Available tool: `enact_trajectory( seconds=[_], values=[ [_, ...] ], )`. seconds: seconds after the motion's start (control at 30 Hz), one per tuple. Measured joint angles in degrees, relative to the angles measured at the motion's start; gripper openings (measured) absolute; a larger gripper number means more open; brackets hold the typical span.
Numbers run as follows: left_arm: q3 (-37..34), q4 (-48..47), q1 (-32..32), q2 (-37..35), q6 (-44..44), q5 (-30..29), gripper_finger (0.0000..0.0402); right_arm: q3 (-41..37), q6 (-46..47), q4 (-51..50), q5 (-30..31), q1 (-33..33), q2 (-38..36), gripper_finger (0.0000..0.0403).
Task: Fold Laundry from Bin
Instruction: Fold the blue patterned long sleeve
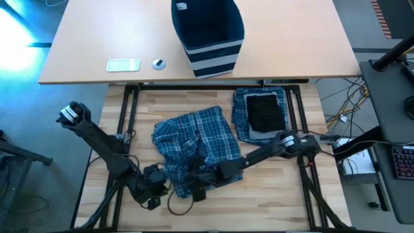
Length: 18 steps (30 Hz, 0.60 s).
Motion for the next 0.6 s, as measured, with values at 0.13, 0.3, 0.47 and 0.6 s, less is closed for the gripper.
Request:
enact_trajectory(
  seconds=[0.13,0.3,0.47,0.6],
  values=[
    [-1.02,5.89,0.35,3.19,-0.31,-5.1,0.0075,0.05,-5.5,7.56,0.19,-0.03,2.41,0.0261],
    [-1.39,4.72,-0.14,6.45,-5.29,-3.32,0.0075,0.11,-5.76,9.75,1.05,0.17,3.79,0.0265],
    [-1.36,0.74,-3.83,3.34,-12.07,-5.1,0.0075,0.17,-5.58,13.31,4.48,0.76,3.55,0.0265],
    [-3.67,-10.76,-6.06,-0.28,-29.86,-8.58,0.0087,0.17,-3.6,14.56,4.41,0.9,3.57,0.0265]
  ],
)
